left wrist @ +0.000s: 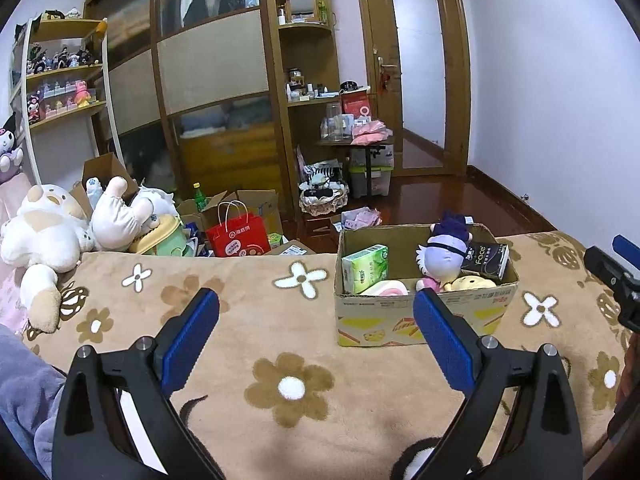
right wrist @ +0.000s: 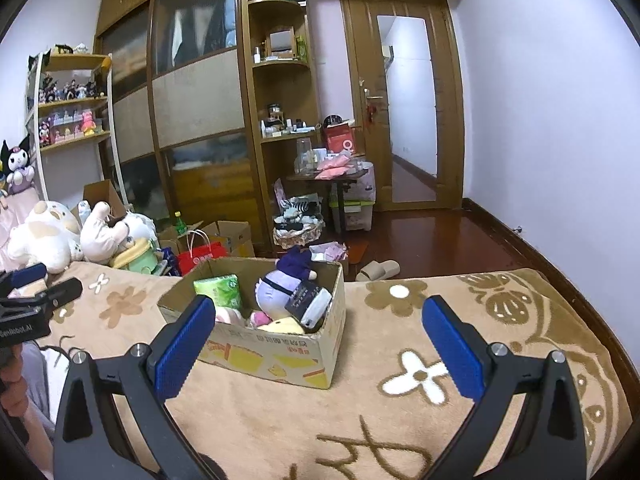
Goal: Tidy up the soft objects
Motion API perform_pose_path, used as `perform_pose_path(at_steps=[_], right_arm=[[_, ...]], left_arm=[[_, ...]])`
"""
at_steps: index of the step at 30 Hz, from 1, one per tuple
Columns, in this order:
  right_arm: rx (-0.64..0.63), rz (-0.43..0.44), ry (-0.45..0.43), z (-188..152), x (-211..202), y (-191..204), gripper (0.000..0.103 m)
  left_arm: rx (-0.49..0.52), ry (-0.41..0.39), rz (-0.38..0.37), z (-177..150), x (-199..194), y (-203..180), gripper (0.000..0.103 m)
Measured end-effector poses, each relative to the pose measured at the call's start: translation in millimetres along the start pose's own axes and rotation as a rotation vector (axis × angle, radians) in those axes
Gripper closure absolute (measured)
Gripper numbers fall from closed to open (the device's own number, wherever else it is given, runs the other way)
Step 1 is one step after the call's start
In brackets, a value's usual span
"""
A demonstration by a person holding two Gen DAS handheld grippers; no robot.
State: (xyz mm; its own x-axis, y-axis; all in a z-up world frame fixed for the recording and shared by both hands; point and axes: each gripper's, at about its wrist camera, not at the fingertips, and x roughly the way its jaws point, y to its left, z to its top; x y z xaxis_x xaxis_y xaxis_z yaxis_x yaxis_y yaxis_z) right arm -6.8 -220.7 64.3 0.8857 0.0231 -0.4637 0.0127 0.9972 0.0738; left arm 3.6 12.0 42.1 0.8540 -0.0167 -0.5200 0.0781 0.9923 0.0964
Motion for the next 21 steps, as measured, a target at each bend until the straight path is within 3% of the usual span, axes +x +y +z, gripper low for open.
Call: perform_pose_path(at_steps=[21], right_arm=[[0.002, -0.035, 0.036, -15, 19, -3, 0.000]], left_arm=[[0.026, 0.020, 0.032, -7, 18, -6, 0.006]])
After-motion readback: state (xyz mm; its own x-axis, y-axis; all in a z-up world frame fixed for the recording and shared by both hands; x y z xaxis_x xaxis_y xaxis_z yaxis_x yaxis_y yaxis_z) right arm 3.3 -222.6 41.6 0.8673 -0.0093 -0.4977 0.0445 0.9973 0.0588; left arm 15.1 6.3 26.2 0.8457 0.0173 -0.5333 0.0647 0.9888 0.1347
